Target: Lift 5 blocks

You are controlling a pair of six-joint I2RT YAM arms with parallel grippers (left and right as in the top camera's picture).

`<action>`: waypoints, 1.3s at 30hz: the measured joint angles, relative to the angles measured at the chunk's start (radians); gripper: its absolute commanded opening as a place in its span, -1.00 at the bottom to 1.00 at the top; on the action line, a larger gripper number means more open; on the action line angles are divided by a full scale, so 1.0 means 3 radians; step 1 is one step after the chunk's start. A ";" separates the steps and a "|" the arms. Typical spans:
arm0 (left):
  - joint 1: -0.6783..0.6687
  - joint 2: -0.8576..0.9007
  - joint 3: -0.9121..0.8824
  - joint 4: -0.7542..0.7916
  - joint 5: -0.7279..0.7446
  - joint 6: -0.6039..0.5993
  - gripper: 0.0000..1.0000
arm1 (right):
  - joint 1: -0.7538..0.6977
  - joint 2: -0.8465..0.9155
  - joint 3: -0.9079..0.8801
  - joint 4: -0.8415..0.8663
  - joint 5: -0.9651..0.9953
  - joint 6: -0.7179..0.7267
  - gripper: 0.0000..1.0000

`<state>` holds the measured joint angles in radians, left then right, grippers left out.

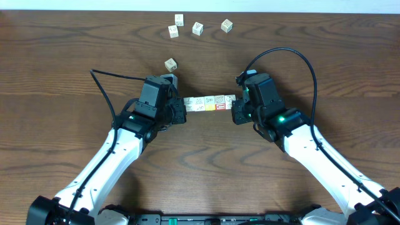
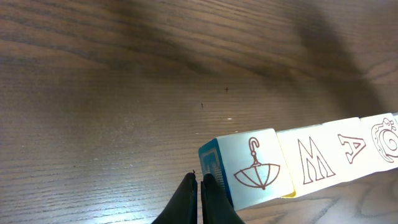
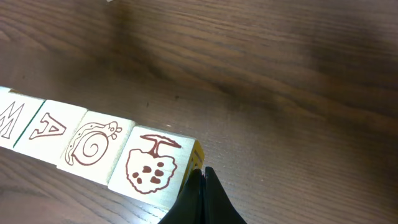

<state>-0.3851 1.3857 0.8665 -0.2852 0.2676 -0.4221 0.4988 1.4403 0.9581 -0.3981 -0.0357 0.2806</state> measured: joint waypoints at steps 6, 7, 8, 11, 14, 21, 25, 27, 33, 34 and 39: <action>0.0000 0.0000 0.0000 0.0000 0.0000 -0.0001 -0.86 | 0.0000 0.0020 0.0000 0.0000 0.0004 0.0000 -0.98; 0.0000 0.0000 0.0000 0.0000 0.0001 -0.0001 -0.86 | 0.0000 0.0025 0.0000 0.0000 0.0004 0.0000 -0.97; 0.0000 0.0003 0.0000 0.0000 0.0000 -0.0001 -0.86 | 0.0000 0.0028 0.0000 0.0000 0.0006 0.0000 -0.97; -0.0001 0.0014 0.0000 0.0000 0.0003 0.0000 -0.85 | 0.0000 0.0031 0.0000 0.0000 0.0009 0.0000 -0.97; -0.0001 0.0037 0.0000 0.0000 0.0019 -0.0001 -0.86 | 0.0000 0.0031 0.0000 0.0000 0.0017 0.0000 -0.97; -0.0008 0.0070 0.0000 -0.0003 0.0027 -0.0001 -0.86 | 0.0000 0.0031 0.0000 0.0001 0.0024 0.0000 -0.97; -0.0008 0.0090 0.0000 -0.0008 0.0038 -0.0001 -0.85 | 0.0000 0.0033 0.0000 0.0008 0.0025 0.0000 -0.97; -0.0008 0.0100 0.0000 -0.0008 0.0041 -0.0001 -0.86 | 0.0000 0.0043 0.0000 0.0011 0.0025 0.0000 -0.97; -0.0008 0.0107 0.0000 -0.0010 0.0047 -0.0001 -0.85 | 0.0000 0.0187 0.0000 0.0022 0.0051 0.0025 -0.97; -0.0008 0.0107 0.0000 -0.0010 0.0047 -0.0001 -0.86 | 0.0000 0.0212 0.0000 0.0023 0.0051 0.0029 -0.98; -0.0008 0.0107 0.0000 -0.0011 0.0043 -0.0001 -0.86 | 0.0000 0.0258 0.0000 0.0061 0.0053 0.0075 -0.98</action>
<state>-0.3874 1.4178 0.8665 -0.2886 0.2806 -0.4225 0.4988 1.5177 0.9581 -0.3798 -0.0196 0.3031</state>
